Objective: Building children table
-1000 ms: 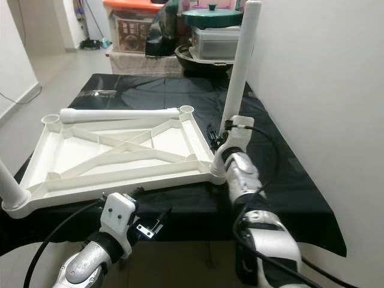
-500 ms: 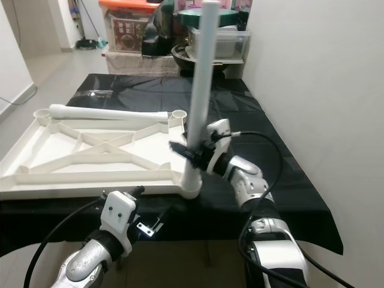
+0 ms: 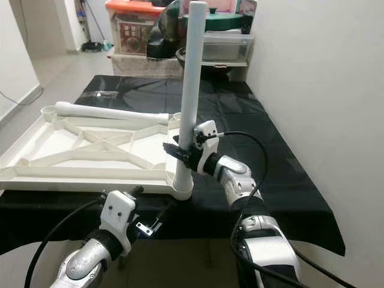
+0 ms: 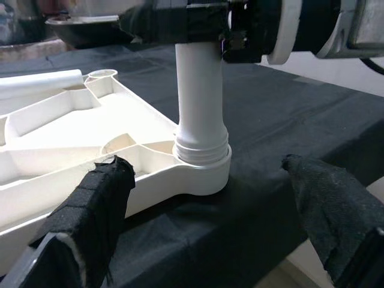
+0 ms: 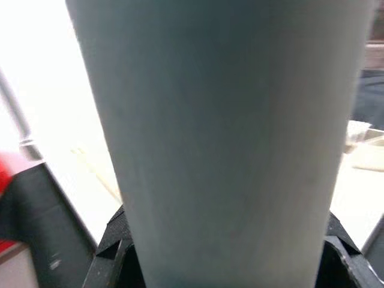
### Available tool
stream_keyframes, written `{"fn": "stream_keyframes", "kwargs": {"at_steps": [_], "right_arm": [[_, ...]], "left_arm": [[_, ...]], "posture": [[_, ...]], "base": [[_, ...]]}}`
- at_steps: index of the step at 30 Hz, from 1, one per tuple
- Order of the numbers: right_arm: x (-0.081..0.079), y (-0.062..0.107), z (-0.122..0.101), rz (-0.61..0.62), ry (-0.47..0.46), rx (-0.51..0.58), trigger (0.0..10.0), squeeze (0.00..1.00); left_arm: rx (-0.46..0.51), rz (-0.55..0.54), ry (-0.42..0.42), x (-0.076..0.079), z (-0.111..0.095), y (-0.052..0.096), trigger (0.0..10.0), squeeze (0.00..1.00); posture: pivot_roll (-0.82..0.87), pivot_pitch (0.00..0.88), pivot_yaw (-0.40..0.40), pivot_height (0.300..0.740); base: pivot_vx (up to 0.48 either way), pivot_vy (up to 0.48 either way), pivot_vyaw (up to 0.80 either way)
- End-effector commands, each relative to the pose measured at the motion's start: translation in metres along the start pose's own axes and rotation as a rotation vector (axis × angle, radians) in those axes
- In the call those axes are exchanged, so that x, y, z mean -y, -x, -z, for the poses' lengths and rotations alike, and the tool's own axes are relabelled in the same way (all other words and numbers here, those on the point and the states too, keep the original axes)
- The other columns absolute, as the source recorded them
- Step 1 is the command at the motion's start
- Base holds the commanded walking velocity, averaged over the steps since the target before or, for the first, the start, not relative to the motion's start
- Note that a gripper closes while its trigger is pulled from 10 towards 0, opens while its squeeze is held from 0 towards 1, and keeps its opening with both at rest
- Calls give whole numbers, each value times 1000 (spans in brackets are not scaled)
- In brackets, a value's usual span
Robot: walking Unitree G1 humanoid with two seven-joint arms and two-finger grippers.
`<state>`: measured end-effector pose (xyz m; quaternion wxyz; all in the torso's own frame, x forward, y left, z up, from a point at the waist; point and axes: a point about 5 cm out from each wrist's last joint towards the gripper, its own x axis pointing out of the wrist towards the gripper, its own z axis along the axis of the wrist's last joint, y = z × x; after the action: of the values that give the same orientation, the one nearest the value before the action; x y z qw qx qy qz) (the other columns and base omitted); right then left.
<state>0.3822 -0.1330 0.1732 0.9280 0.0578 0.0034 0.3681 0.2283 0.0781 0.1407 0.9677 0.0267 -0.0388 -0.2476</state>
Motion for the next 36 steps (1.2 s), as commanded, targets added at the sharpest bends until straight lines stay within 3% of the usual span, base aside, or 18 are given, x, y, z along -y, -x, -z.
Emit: {"fn": "stream_keyframes", "kwargs": {"at_steps": [1,3,6,7,8,13,17,20,21,22,23,24,25,26,31,32,33,36], "right_arm": [[10,2,0,143,-76,35,0,0],[22,4,-1,350,-103,49,0,0],[29,4,-3,474,-75,33,0,0],[41,10,-3,752,-170,40,0,0],[43,12,-2,852,-146,31,0,0],[43,17,-1,979,-90,39,0,0],[34,33,11,1258,-64,76,0,0],[32,34,13,1289,-66,75,0,0],[30,33,15,1286,-71,71,2118,0],[30,33,15,1286,-71,71,2118,0],[27,27,14,1255,-71,77,10000,0],[23,19,10,1181,-55,106,10000,0],[20,14,6,1131,-42,133,10000,984],[19,10,0,1074,-11,159,10000,1000],[20,7,-6,1009,8,180,10000,1000],[22,8,-10,962,11,195,10000,0],[22,8,-10,962,11,195,10000,0],[25,10,-16,725,94,196,10000,0]], "left_arm": [[-16,5,-1,-1,2,-1,10000,0],[-15,1,-3,-2,1,-2,10000,0],[-14,-1,0,-2,1,-2,10000,0],[-4,-3,-10,-3,-1,-3,10000,0],[-4,-4,-9,-3,-1,-3,10000,0],[-8,-5,-10,-4,1,-2,10000,0],[-22,-10,-7,-4,5,1,10000,0],[-25,-11,-5,-4,6,1,10000,0],[-27,-14,-3,-4,7,2,10000,0],[-27,-14,-3,-4,7,2,10000,0],[-30,-15,1,-4,7,2,10000,0],[-32,-16,3,-4,8,2,10000,0],[-34,-17,6,-3,8,2,10000,0],[-35,-18,8,-3,9,2,10000,0],[-36,-18,10,-2,9,2,10000,0],[-36,-18,10,-2,10,2,10000,0],[-36,-18,10,-2,10,2,10000,0],[-33,-17,8,-1,10,1,10000,0]], "posture": [[59,0,-48,740],[55,0,-49,740],[59,0,-51,740],[68,0,-58,740],[78,0,-67,740],[80,0,-63,740],[69,0,-46,740],[69,0,-46,740],[66,0,-48,740],[66,0,-48,740],[66,0,-48,740],[62,0,-47,740],[62,0,-47,740],[58,0,-49,740],[58,0,-52,740],[55,0,-54,740],[55,0,-54,740],[56,0,-58,740]], "base": [[0,0,0],[0,0,0],[0,0,0],[0,0,0],[0,0,0],[0,0,0],[0,0,0],[0,0,0],[0,0,0],[0,0,0],[0,0,0],[0,0,0],[0,0,0],[0,0,0],[0,0,0],[0,0,0],[0,0,0],[0,0,0]]}}
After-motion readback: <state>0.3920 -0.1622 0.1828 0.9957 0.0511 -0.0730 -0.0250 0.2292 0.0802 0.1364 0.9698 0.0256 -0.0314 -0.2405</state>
